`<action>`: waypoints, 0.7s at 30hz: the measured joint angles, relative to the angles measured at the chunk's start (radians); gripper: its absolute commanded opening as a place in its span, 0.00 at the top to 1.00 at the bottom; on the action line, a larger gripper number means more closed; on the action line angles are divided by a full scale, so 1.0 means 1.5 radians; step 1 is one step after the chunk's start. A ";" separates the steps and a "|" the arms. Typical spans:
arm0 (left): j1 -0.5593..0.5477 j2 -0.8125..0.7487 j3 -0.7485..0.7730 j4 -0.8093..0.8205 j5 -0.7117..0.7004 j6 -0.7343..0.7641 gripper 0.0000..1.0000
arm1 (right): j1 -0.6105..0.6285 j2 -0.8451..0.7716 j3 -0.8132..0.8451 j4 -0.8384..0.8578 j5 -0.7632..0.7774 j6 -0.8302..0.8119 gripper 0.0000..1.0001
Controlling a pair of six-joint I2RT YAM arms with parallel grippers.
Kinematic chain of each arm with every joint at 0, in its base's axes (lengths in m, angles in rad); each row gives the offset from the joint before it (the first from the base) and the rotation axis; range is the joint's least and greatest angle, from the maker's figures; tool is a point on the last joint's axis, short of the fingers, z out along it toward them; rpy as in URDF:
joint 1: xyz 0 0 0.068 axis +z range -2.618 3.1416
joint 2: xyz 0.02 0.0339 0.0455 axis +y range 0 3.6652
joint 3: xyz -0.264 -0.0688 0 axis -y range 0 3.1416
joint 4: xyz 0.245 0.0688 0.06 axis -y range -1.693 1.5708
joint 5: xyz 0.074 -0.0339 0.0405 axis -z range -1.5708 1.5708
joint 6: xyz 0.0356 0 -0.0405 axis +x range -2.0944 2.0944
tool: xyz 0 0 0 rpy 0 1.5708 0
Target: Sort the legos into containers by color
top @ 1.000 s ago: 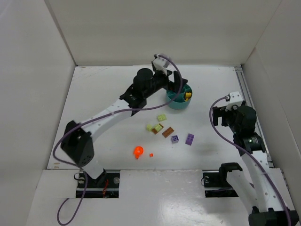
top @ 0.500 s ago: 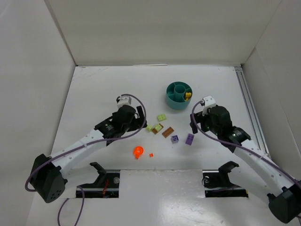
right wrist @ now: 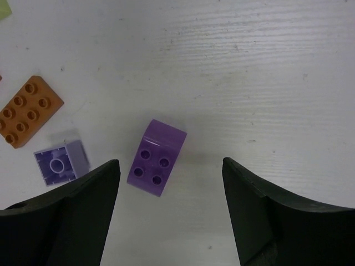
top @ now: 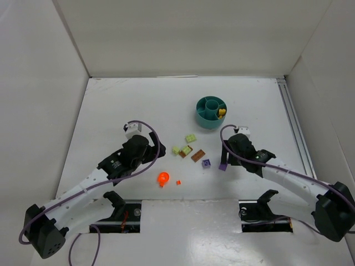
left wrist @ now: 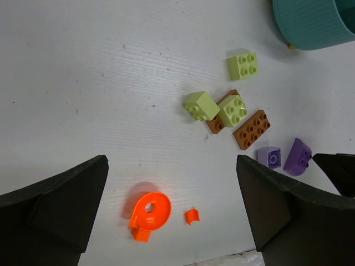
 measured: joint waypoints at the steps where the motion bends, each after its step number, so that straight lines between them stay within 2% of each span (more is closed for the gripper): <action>1: 0.000 0.000 -0.004 0.000 0.000 -0.001 0.00 | 0.002 0.010 0.000 0.004 0.002 0.011 0.21; 7: 0.000 0.002 -0.006 0.014 0.001 0.000 0.00 | 0.014 0.078 0.000 0.046 0.002 0.060 0.21; 10: 0.000 0.011 -0.006 0.024 0.001 0.004 0.00 | 0.025 0.104 0.000 0.056 0.003 0.083 0.27; 14: 0.000 0.019 -0.007 0.034 0.002 0.009 0.00 | 0.033 0.117 -0.002 0.060 0.008 0.112 0.45; 15: 0.000 0.019 -0.007 0.036 0.002 0.010 0.00 | 0.034 0.117 -0.003 0.062 0.009 0.117 0.45; 16: 0.000 0.019 -0.008 0.039 0.002 0.011 0.00 | 0.037 0.117 -0.004 0.063 0.011 0.124 0.53; 19: 0.000 0.018 -0.014 0.047 0.003 0.011 0.00 | 0.038 0.117 -0.005 0.066 0.015 0.129 0.66; 21: 0.000 0.018 -0.020 0.047 0.004 0.012 0.00 | 0.038 0.116 -0.007 0.071 0.019 0.131 0.66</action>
